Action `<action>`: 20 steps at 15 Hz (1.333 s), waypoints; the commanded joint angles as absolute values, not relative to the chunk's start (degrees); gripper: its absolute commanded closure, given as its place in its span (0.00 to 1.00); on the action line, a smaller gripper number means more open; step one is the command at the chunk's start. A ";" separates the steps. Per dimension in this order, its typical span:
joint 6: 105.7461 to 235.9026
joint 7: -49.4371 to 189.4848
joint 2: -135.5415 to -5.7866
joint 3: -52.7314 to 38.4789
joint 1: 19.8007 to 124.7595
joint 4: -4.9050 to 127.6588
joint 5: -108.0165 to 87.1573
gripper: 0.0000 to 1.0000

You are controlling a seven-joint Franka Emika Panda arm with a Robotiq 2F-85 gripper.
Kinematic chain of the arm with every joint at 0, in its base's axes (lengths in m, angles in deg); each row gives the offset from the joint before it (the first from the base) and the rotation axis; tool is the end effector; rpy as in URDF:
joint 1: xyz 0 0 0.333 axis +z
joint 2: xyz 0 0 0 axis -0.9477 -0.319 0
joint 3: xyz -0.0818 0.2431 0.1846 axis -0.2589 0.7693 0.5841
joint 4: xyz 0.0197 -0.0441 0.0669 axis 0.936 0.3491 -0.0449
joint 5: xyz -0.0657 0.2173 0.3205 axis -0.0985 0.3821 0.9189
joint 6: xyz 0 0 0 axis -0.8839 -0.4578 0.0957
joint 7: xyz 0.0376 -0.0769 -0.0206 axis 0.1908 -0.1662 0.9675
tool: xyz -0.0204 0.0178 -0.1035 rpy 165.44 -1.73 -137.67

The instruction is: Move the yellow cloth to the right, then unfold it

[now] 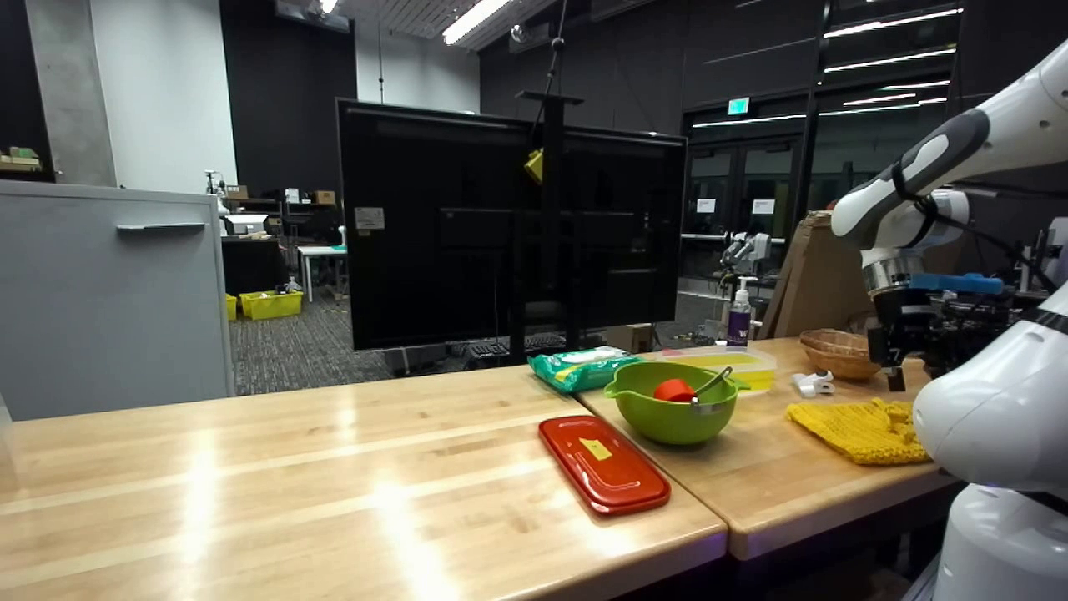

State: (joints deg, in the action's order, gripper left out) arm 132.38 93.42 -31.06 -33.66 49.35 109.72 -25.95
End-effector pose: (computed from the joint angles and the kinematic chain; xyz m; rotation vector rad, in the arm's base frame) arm 0.2071 -0.3205 0.3968 -2.8808 0.5943 0.5944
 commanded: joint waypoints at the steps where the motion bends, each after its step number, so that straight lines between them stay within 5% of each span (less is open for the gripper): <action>1: 134.69 94.34 -28.88 -33.33 48.03 114.26 -24.50 0.00; 20: 145.23 92.63 -26.40 -26.19 51.06 124.82 -20.65 0.00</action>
